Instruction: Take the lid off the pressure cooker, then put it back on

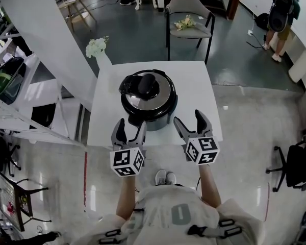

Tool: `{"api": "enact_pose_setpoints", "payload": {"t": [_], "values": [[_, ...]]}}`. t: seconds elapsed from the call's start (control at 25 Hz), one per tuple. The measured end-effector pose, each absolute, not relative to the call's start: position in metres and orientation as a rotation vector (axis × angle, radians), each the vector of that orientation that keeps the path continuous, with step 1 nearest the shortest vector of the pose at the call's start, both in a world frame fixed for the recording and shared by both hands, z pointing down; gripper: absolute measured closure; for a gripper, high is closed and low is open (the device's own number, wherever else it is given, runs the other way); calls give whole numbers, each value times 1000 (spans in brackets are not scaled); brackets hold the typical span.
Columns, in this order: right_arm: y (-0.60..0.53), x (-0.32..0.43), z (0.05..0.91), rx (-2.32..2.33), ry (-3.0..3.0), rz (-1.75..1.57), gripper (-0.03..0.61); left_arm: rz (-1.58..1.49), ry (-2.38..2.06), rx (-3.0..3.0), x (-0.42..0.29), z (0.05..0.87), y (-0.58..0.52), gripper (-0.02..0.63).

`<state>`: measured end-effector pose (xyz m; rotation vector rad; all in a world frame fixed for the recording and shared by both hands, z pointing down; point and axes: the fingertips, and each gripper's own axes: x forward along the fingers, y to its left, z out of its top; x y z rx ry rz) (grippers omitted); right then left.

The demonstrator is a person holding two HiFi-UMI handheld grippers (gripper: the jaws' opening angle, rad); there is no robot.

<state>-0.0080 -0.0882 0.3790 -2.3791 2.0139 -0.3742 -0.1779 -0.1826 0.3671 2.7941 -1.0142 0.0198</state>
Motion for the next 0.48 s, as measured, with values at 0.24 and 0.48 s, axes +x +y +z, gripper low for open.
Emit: {"api": "enact_pose_setpoints", "payload": {"t": [0.24, 0.48], "values": [[-89, -10, 381, -2373, 2024, -386, 201, 22, -1007, 2788, -180, 368, -181, 288], [-94, -10, 384, -2377, 2026, -380, 204, 23, -1034, 2793, -188, 369, -191, 288]]}}
